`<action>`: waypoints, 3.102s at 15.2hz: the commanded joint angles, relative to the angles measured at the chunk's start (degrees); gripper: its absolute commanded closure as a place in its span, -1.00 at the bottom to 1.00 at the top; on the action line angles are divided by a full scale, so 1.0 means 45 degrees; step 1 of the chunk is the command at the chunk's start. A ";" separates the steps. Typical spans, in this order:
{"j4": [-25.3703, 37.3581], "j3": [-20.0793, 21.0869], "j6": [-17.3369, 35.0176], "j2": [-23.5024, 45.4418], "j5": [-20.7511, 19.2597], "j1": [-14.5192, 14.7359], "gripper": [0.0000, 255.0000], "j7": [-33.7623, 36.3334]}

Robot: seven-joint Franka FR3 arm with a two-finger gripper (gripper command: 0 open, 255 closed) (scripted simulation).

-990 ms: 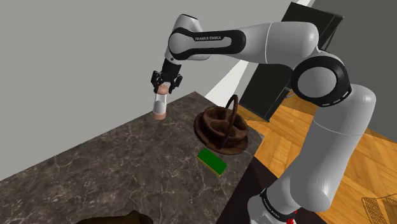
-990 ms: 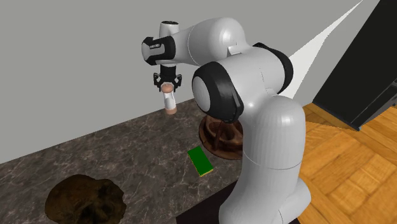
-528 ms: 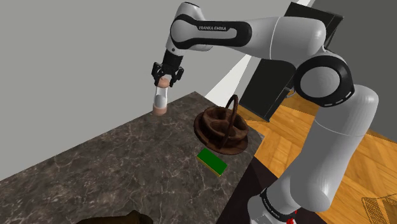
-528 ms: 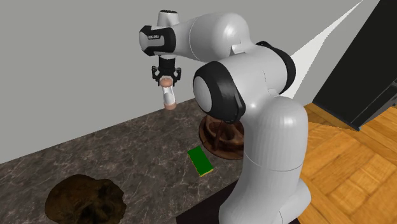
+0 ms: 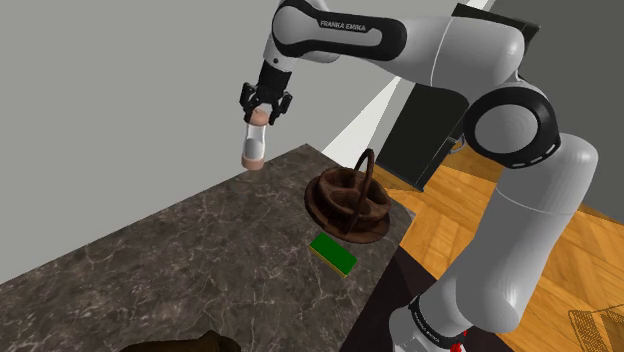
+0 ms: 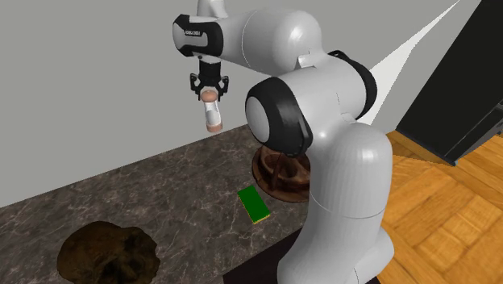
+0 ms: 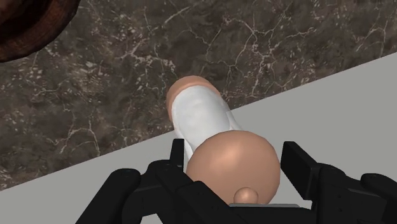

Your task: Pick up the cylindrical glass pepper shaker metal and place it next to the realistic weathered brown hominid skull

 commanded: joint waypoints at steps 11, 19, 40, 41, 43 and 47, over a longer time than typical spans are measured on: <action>0.2396 -0.0004 -0.2154 0.0229 -0.0076 -0.0010 1.00 0.0279; 0.4585 0.0005 -0.3793 0.0766 -0.0125 -0.0002 1.00 0.0497; -0.0812 0.1038 -0.3012 -0.4216 -0.0061 0.1515 1.00 0.3031; -0.1181 0.1153 -0.2926 -0.4531 -0.0036 0.1623 1.00 0.3245; -0.1855 0.1395 -0.2780 -0.5123 0.0024 0.1841 1.00 0.3686; -0.2971 0.1933 -0.2571 -0.6171 0.0180 0.2273 1.00 0.4612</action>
